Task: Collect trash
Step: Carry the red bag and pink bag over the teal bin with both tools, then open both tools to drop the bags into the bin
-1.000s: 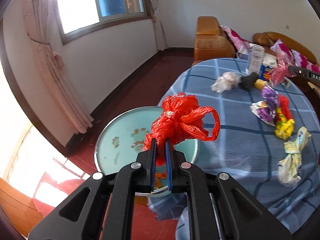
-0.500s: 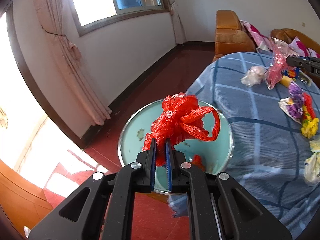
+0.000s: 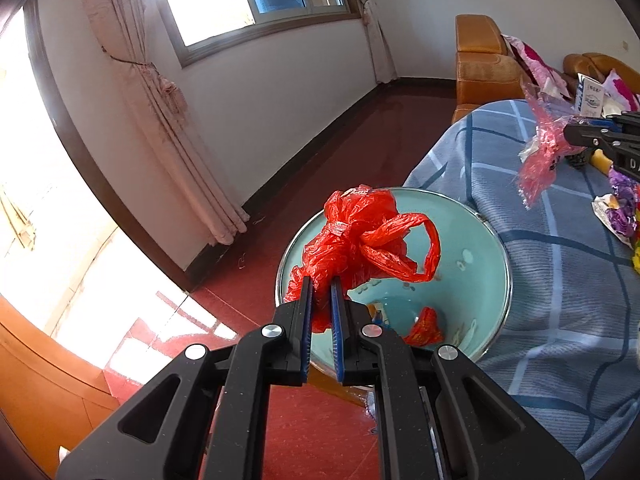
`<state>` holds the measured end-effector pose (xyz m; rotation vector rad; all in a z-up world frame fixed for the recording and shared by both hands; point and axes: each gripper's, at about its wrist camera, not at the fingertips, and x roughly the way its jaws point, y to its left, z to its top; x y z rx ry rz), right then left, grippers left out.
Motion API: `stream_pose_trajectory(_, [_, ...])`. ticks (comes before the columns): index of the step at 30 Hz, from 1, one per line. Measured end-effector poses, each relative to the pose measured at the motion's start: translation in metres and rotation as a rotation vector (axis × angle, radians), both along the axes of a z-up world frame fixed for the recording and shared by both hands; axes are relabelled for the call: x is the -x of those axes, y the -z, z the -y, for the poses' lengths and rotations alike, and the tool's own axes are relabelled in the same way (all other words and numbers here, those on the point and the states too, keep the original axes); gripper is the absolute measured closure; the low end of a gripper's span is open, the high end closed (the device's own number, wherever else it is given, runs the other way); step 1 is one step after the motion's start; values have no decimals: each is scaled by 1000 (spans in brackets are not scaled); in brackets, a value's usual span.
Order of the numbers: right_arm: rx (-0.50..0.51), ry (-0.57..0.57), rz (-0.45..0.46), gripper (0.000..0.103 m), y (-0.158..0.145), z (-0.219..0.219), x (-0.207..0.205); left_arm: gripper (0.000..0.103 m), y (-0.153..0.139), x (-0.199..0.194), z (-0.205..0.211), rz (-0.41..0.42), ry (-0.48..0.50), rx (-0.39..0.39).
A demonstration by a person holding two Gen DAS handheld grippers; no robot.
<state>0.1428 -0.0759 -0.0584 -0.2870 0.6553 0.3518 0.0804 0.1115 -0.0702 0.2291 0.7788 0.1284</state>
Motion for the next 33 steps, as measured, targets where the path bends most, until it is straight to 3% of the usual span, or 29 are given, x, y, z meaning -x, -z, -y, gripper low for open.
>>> stream_pose_trajectory(19, [19,-71,-50,91,15,-31,-7,91,3,-1,2,-5,10,24])
stream_pose_trajectory(20, [11,-88,-68,88,17,-33,-8,84,4,-2,2,-4,16,27])
stream_pose_trajectory(22, [1,-103,-80,69,19,-36,-9,58,4,0,5,8,14,17])
stream_pose_trajectory(23, [-6,-109,-89,61,21,-37,-10,58,4,1,5,12,16,15])
stream_pose_trajectory(33, [-1,-73,-98,58,18,-28,-8,56,6,-1,6,-2,10,38])
